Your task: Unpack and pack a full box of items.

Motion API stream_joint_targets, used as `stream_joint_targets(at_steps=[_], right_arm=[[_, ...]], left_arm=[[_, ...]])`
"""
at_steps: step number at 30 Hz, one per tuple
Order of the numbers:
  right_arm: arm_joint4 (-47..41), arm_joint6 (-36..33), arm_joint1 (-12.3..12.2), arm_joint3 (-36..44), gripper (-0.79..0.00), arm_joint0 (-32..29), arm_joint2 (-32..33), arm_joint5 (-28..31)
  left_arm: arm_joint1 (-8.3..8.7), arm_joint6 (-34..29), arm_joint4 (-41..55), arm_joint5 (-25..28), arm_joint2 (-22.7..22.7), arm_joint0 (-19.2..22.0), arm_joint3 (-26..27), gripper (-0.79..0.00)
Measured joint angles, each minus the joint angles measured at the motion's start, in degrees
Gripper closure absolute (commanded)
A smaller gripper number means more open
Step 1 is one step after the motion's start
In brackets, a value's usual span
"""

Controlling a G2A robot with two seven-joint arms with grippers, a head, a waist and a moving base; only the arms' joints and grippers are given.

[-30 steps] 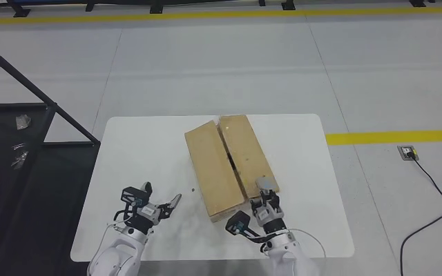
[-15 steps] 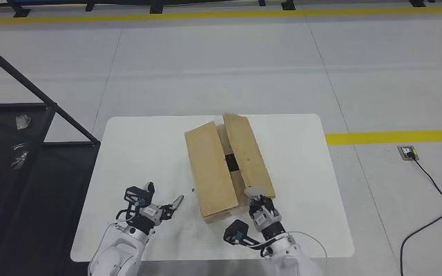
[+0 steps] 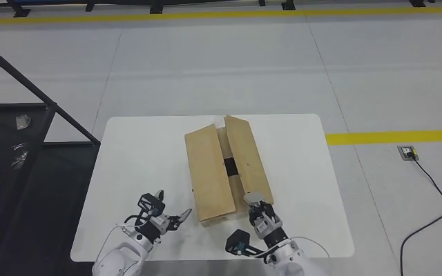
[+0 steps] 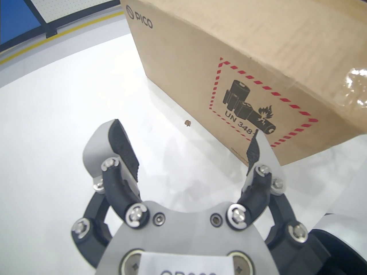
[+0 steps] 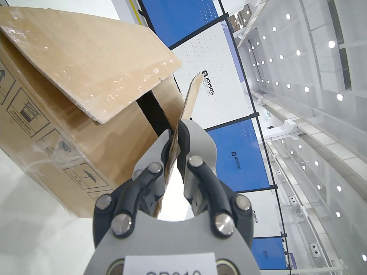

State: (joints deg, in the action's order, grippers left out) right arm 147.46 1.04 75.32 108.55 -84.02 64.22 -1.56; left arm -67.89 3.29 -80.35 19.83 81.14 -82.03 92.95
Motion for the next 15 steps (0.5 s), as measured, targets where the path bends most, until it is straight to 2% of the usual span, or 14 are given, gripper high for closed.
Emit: stream_joint_targets(at_steps=[10,15], right_arm=[[4.68,8.28,-1.49,5.75,-0.785,-6.65,2.09,1.99],[7.22,8.00,-1.95,7.36,-0.785,-8.99,2.85,3.44]], left_arm=[[-0.06,-0.37,-2.79,0.78,-2.52,0.81,0.51,-0.785],[-0.15,-0.79,-3.06,1.24,-3.68,1.38,0.71,-0.785]])
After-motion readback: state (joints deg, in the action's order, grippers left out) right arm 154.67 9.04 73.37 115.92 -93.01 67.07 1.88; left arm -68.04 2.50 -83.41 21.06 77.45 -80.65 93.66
